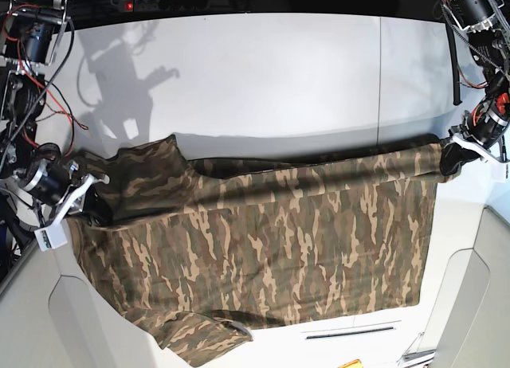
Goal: Fold the T-shirt properly
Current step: 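Lift both shoulder corners and fold them across toward the hem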
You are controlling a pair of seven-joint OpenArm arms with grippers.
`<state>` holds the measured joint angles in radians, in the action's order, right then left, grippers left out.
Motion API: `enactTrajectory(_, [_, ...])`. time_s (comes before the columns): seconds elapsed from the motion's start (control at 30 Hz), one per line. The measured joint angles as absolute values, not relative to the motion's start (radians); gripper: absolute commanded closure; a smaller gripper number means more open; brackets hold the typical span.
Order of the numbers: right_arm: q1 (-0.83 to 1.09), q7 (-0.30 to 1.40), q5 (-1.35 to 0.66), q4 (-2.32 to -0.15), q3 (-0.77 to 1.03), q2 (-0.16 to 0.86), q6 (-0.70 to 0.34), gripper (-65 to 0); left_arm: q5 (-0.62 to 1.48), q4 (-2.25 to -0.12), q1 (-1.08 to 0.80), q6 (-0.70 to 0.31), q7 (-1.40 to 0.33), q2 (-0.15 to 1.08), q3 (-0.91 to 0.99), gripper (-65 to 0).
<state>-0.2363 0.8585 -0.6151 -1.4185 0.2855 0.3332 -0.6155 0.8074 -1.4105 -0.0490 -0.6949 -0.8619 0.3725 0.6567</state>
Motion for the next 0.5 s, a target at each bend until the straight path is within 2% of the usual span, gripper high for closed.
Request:
enactTrajectory(0.33, [-0.446,0.775,-0.545,-1.154,0.21,0.333,-0.614,0.0,0.642,-1.247,0.102,-0.693,-0.696,0.394,0.535,0.0])
enactTrajectory(0.43, [-0.466,0.718,-0.497,-1.108,0.208,0.332,-0.611,0.0,0.569,-1.175,0.16,-0.693,-0.635,0.394,0.498,-8.0])
enactTrajectory(0.47, [-0.472,0.709,-0.492,-1.087,0.208,0.332,-0.609,-4.0,0.553,-1.148,0.18,-0.693,-0.623,0.394,0.495,-10.5])
enactTrajectory(0.5, [-0.479,0.704,-0.484,-1.067,0.208,0.332,-0.606,-10.9,0.543,-1.122,0.197,-0.693,-0.619,0.394,0.493,-13.8])
